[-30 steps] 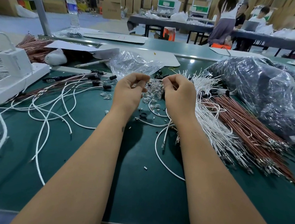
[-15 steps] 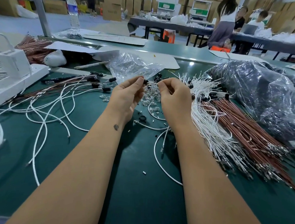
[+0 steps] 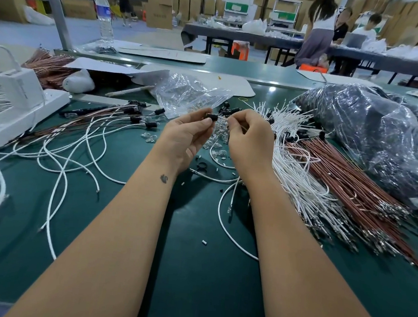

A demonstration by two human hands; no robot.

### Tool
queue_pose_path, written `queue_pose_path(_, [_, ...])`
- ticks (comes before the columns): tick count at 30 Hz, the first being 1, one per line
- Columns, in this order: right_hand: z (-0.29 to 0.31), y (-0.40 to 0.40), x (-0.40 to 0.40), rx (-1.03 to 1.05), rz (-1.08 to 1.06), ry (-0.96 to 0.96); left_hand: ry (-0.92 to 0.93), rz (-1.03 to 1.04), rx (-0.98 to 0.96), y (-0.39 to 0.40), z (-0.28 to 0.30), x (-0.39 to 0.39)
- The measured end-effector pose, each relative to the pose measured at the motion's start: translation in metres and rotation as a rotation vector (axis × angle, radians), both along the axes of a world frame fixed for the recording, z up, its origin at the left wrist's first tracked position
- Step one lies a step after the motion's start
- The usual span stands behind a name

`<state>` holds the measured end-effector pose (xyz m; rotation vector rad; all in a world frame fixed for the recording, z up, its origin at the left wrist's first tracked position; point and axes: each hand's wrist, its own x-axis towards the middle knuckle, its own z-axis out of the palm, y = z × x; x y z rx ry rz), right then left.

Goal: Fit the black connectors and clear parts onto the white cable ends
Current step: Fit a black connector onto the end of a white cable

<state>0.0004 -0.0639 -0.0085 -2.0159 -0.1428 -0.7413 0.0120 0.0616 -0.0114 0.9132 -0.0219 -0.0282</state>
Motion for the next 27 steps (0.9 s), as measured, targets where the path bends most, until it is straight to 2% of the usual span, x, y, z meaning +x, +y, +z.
queue_pose_path(5, [-0.0008,0.0008,-0.0012,-0.059,0.021,0.035,0.000,-0.017,0.010,-0.0027,-0.0020,0.0012])
queue_pose_path(11, [-0.0017,-0.0001,-0.0016,-0.137,-0.060,0.080,-0.049,-0.047,0.071,-0.0019,-0.0030,0.0009])
queue_pose_path(18, [-0.0026,-0.0014,-0.0019,-0.083,-0.036,0.062,-0.051,-0.051,0.072,-0.0036,0.0003,-0.0016])
queue_pose_path(27, [0.0001,-0.0019,-0.0023,-0.118,-0.043,-0.015,0.001,0.033,0.226,-0.0062,-0.0020,-0.0008])
